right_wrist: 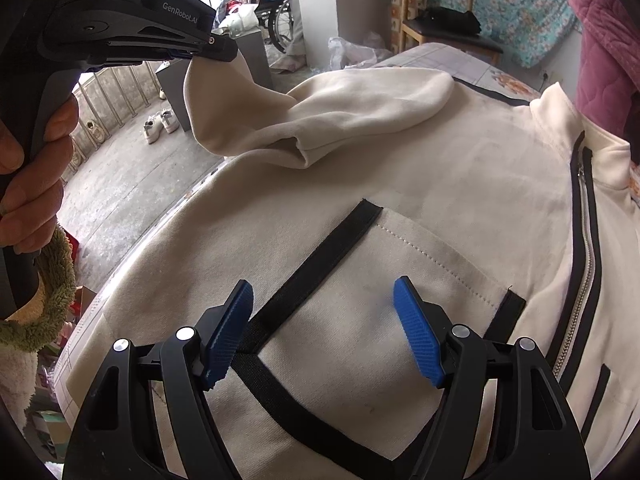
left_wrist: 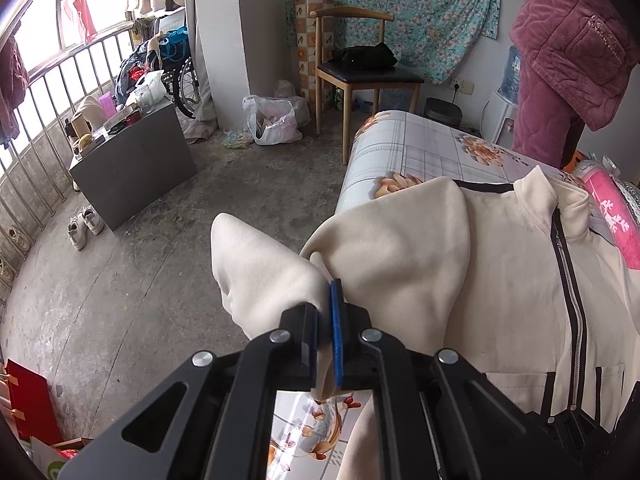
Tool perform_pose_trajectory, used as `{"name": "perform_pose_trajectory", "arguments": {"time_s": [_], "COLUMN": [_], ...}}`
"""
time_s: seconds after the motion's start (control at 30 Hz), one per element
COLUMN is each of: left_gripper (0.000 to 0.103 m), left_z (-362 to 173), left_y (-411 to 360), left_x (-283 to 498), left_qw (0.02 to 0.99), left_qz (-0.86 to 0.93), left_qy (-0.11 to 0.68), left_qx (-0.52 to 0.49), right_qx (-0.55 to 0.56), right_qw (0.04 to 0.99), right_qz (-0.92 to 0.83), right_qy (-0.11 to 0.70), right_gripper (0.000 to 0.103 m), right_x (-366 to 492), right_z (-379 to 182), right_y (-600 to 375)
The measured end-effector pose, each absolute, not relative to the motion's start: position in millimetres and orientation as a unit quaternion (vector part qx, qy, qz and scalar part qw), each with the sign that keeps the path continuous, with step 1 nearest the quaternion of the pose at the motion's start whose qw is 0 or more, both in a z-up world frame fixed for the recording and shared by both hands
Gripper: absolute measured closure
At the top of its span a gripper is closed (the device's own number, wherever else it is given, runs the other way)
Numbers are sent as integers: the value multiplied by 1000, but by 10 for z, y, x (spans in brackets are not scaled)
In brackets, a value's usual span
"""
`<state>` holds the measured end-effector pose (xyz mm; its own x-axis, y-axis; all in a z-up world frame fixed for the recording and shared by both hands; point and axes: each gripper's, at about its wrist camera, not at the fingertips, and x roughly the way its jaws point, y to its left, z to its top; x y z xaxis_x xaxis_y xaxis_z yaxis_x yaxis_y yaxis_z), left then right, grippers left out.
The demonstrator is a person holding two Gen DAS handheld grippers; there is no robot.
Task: Fold large clothes
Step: 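Lift the held sleeve with the left gripper and carry it across the jacket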
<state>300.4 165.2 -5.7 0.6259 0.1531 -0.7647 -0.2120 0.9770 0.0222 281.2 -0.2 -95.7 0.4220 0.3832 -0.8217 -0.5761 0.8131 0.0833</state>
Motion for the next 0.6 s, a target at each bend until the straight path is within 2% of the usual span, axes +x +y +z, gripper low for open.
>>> {"name": "perform_pose_trajectory", "arguments": {"time_s": [0.27,0.47,0.6], "left_gripper": [98,97,92], "left_z": [-11,127,-83], "left_y": [1615,1279,1081], "left_x": [3012,2893,2844], "left_qw": [906,918,899], "left_qz": [100,52,-8], "left_qy": [410,393,438], "left_qx": [-29,6,-21], "right_qx": [-106,-46,-35], "right_qw": [836,832,840], "right_qz": [283,277,246], "right_qy": [458,479,483], "right_gripper": [35,35,35], "right_x": [2821,2811,2711], "right_z": [-956,-831,-801], "right_y": [3,-293,-542]}}
